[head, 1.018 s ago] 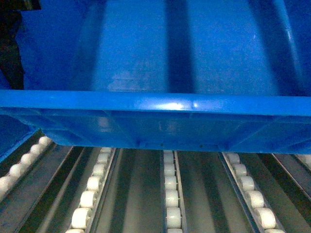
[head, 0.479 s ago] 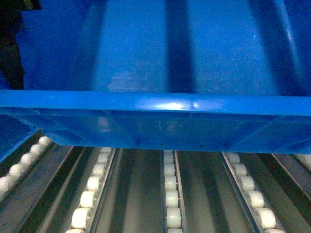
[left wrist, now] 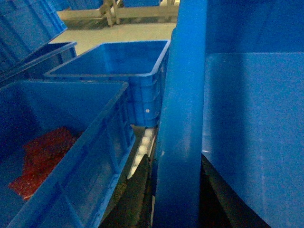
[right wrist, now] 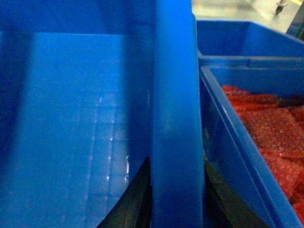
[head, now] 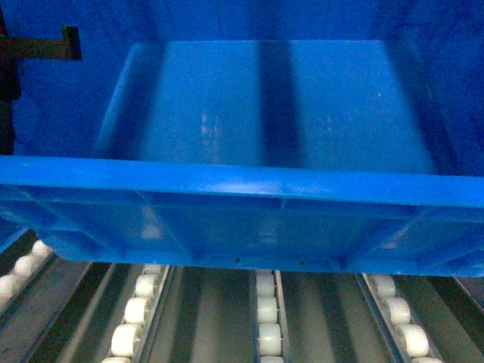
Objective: Place box next to blue box on left shelf
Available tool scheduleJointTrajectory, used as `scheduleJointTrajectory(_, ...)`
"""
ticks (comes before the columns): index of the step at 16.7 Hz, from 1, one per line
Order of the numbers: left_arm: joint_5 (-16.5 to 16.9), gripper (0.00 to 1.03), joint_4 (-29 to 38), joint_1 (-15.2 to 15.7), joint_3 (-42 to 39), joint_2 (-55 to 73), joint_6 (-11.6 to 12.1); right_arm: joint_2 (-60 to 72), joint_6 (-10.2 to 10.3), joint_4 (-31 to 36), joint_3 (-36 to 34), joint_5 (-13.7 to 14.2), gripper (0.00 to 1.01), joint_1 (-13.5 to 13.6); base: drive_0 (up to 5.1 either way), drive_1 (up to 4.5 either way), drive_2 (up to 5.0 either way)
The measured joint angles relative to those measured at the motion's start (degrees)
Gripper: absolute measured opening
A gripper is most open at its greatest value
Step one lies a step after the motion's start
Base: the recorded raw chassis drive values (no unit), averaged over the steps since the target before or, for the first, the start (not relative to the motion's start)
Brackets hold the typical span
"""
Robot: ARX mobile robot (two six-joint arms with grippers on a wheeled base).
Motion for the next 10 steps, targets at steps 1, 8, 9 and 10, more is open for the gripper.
scheduleJointTrajectory(1, 0.02, 0.18, -3.23, 0.15, 0.09, 0.39, -0.46, 0.46, 0.31, -2.75, 0.17, -0.68, 0.21, 0.0, 0.0, 0.0, 0.0)
scheduleJointTrajectory(8, 0.68, 0.18, -10.51, -0.55, 0.22, 5.11, -5.11, 7.3, 0.72, -4.98, 0.2, -2.01, 0.21, -0.52, 0.0, 0.0, 0.0)
scheduleJointTrajectory(9, 0.59, 0.18, -11.1, -0.66, 0.33, 5.29, -5.33, 7.93, 0.72, -4.94, 0.26, -2.1, 0.21, -0.57, 0.0, 0.0, 0.0)
scheduleJointTrajectory(10, 0.59, 0.18, -12.83, -0.94, 0.63, 5.9, -5.81, 9.55, 0.79, -5.2, 0.31, -2.67, 0.21, -0.92, 0.0, 0.0, 0.0)
